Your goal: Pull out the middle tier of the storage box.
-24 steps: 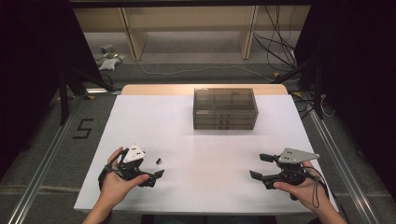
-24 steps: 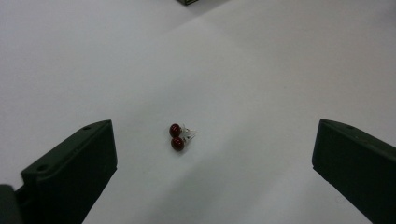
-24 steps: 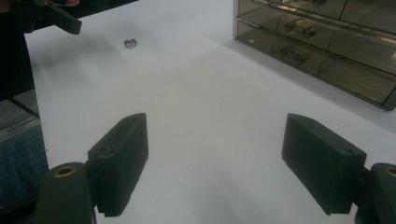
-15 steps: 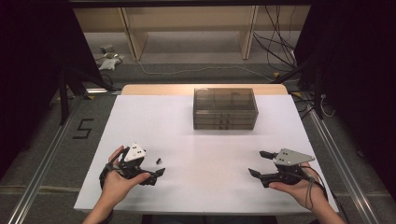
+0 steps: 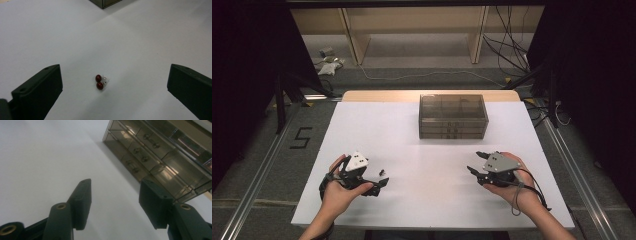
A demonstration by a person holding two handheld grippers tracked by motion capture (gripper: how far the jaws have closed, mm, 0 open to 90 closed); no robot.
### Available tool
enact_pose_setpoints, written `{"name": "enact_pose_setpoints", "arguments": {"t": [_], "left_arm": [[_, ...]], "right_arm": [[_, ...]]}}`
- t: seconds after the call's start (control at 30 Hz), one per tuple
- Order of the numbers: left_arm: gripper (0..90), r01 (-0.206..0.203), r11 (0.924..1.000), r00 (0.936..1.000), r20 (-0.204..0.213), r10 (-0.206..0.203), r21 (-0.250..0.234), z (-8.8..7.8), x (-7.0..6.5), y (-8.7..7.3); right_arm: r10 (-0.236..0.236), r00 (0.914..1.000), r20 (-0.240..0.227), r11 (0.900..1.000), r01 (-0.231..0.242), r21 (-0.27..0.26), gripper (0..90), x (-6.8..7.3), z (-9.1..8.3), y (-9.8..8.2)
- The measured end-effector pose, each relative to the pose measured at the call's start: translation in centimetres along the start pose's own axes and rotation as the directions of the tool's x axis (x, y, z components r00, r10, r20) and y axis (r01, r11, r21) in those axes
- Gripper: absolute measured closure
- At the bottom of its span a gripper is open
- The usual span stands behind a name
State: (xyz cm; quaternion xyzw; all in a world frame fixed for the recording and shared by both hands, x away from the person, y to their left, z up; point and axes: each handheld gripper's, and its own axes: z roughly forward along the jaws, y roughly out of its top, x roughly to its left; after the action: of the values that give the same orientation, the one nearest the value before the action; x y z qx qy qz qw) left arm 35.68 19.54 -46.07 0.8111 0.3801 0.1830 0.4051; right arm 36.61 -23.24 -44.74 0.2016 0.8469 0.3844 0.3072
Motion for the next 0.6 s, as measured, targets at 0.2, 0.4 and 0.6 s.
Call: {"name": "enact_pose_setpoints", "arguments": {"t": [0.2,0.4,0.6], "left_arm": [[0.0,0.021,0.9998,0.9997,-0.009,-0.021,-0.005,0.0,0.8,-0.2],[0.0,0.012,0.9999,0.9999,-0.008,-0.012,-0.003,0.2,0.7,-0.2],[0.0,-0.002,1.0000,1.0000,-0.003,0.002,0.007,0.3,0.4,-0.1]], "right_arm": [[-0.027,0.9994,0.022,0.999,0.026,0.022,46.6,-0.7,2.2,0.7],[-0.058,0.9971,0.050,0.998,0.057,0.021,48.3,-1.2,3.3,1.3],[-0.084,0.9938,0.073,0.995,0.079,0.060,51.1,-2.1,5.5,1.8]]}}
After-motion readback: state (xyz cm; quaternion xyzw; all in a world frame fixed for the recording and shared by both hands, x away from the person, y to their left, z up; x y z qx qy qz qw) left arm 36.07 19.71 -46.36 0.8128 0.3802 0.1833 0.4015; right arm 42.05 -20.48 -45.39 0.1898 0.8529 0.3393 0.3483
